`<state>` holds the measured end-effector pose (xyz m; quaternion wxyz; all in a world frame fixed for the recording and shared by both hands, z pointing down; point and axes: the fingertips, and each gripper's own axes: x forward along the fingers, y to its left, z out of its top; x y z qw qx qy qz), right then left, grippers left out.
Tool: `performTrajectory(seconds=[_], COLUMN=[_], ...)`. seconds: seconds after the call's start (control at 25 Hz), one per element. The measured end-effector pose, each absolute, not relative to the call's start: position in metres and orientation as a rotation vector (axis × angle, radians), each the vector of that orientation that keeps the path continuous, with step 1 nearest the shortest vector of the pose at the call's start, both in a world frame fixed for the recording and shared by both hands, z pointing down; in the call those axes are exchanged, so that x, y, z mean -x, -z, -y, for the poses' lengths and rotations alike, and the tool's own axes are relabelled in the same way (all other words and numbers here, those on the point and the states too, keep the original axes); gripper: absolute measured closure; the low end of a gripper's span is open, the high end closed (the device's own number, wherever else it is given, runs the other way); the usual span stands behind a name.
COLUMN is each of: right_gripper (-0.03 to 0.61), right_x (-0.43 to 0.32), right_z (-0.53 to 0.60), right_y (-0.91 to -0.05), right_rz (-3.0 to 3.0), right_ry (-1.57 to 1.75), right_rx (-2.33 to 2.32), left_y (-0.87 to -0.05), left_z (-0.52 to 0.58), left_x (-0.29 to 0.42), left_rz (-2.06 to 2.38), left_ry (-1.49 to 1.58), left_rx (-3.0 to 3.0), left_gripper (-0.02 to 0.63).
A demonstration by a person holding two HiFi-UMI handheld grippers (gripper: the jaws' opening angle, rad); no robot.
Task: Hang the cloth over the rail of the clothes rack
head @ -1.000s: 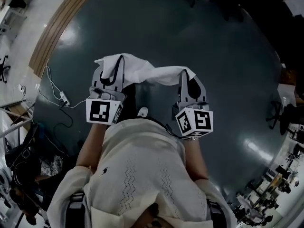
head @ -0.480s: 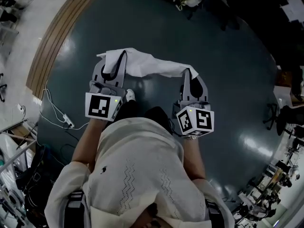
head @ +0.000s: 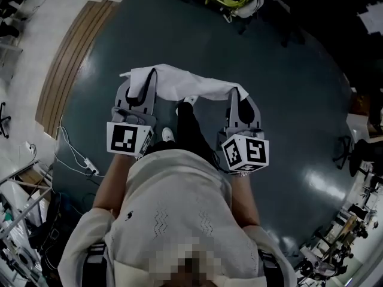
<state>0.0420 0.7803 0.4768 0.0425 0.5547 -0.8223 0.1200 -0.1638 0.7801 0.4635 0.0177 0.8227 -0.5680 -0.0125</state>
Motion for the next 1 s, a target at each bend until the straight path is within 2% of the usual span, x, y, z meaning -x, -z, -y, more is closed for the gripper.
performTrajectory(seconds=[0.24,0.64,1.0], right_gripper=[0.554,0.554,0.554], right_x=[-0.045,-0.089,-0.087], right_z=[-0.684,-0.467,-0.364], right_y=[-0.489,-0.482,-0.494], right_rz=[2.530,2.581,2.579], right_ry=[-0.402,-0.444,-0.524], right_rx=[-1.693,-1.686,-1.631], left_y=[-0.470,-0.459,-0.471], left_z=[-0.688,-0.485,-0.382], left_x=[0.168,0.128,0.127], left_rz=[1.790,1.795,1.836], left_ry=[0.015,-0.124,-0.111], left_rx=[-2.538,-2.565,-2.495], left_gripper=[0.598,0.598,0.598])
